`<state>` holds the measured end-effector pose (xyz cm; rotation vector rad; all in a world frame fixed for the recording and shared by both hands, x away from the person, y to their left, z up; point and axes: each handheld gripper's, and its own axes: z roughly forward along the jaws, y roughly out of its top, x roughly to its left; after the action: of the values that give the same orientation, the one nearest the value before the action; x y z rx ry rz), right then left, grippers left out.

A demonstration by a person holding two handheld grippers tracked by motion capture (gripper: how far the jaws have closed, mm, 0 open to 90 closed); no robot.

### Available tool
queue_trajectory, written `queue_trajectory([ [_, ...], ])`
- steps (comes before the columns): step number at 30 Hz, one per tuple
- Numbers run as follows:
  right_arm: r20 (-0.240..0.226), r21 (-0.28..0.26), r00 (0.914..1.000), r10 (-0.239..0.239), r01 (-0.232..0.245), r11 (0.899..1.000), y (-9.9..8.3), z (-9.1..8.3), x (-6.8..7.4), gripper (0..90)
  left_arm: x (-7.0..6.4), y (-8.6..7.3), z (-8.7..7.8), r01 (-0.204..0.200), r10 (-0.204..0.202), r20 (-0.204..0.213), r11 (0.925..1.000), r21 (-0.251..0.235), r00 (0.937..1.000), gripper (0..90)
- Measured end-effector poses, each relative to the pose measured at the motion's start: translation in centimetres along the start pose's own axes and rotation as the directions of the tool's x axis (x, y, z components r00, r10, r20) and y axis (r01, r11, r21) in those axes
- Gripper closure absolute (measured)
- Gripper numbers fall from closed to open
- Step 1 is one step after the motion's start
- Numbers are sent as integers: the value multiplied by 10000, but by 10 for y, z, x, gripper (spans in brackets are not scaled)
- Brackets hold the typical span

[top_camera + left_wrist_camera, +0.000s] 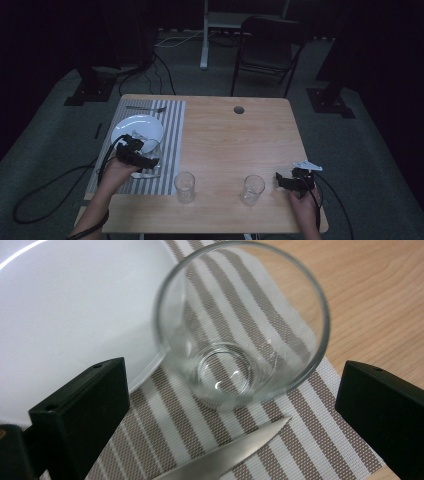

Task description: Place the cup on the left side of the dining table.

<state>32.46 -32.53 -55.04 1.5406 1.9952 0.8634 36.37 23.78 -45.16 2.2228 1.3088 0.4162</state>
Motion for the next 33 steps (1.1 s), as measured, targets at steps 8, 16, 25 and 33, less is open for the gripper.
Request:
queue_trajectory([
  [8, 0, 0, 10000, -1, 1, 10000, 0, 0, 0, 133, 5, -27, -4, 491, -543, -927, 9972, -571, 9942, 14],
  [16, 0, -4, 10000, -8, 8, 10000, 0, 0, 0, 133, 13, -51, -1, 1307, -1367, -1069, 9896, -607, 9848, 14],
  [25, 1, 11, 10000, 3, -3, 10000, 0, 0, 0, 134, 16, -74, 3, 1978, -2055, -1209, 9775, -728, 9711, 14],
  [33, -2, 6, 10000, 14, -14, 10000, 0, 0, 0, 133, 16, -102, -2, 2554, -2757, -1718, 9579, -1313, 9458, 14],
])
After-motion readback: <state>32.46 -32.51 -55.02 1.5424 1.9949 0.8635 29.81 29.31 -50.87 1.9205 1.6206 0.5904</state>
